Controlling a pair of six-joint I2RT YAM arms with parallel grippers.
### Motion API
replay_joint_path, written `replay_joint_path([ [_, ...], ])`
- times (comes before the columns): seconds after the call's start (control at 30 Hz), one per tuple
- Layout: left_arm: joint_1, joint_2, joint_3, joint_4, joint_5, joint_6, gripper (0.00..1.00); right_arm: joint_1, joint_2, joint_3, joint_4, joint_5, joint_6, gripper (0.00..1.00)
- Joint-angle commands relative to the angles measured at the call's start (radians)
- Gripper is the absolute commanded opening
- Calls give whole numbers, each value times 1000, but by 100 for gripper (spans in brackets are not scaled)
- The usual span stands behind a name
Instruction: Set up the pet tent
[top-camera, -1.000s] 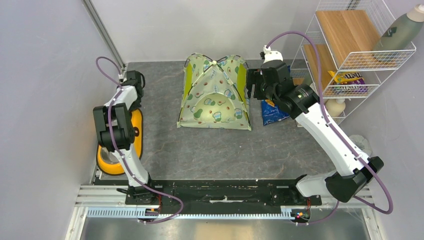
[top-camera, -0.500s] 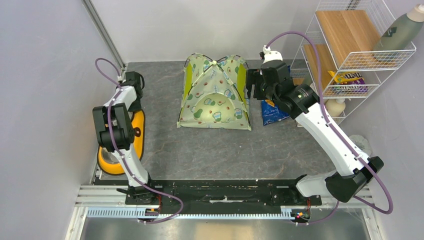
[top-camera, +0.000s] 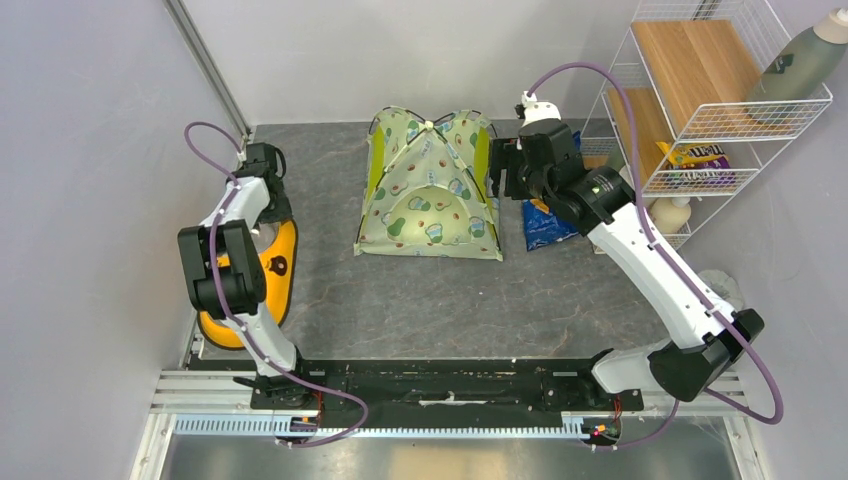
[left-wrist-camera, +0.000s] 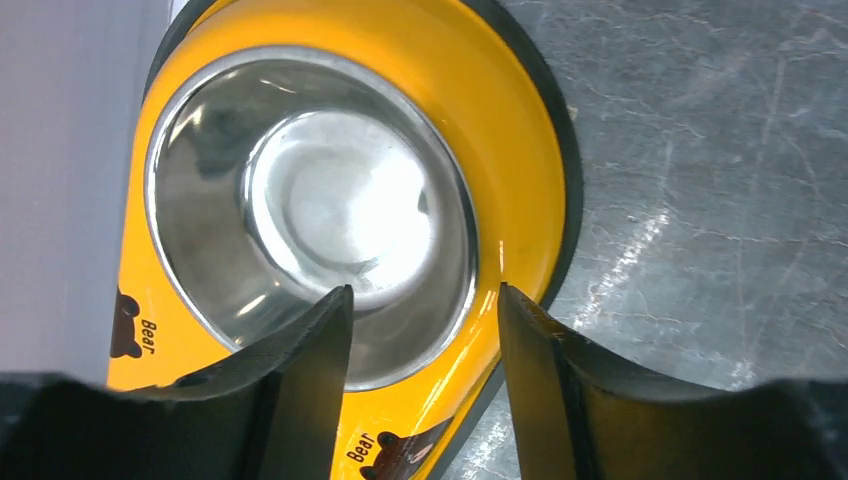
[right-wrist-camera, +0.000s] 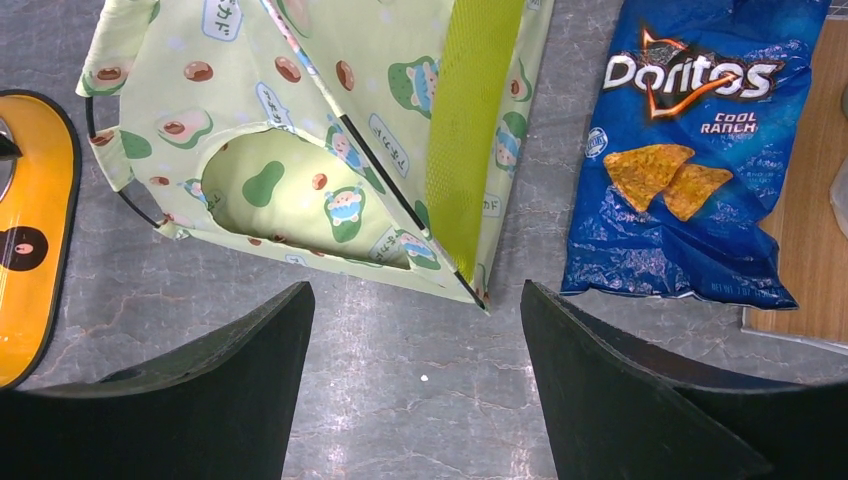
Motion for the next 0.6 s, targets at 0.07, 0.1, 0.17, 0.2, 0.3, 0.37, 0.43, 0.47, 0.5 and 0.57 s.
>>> replay_joint_path([
  [0.07,-3,-80,15,-5,106,-24,69,-5,-36,9,9,-10,-1,83],
  [0.1,-3,-84,23,-17,99,-23,70,-6,-39,5,10,-12,1,83],
  [0.17,-3,-95,35,-38,86,-19,72,-6,-42,-3,11,-11,6,83],
  [0.2,-4,-105,40,-47,83,-18,72,-5,-44,-6,10,-11,8,83],
  [0.3,-3,-144,54,-70,102,-33,72,-5,-52,-15,11,-3,13,83],
  [0.37,-10,-187,65,-92,197,-75,76,-5,-61,-22,7,10,15,83],
  [0.43,-56,-246,56,-89,312,-128,87,-6,-73,-32,-9,33,22,84],
  [0.47,-95,-272,49,-81,332,-132,87,-6,-80,-37,-22,46,27,84],
  [0.5,-143,-304,46,-79,327,-134,88,-7,-88,-43,-36,61,33,85],
  [0.57,-271,-354,52,-79,321,-137,88,-7,-106,-47,-82,97,51,88],
])
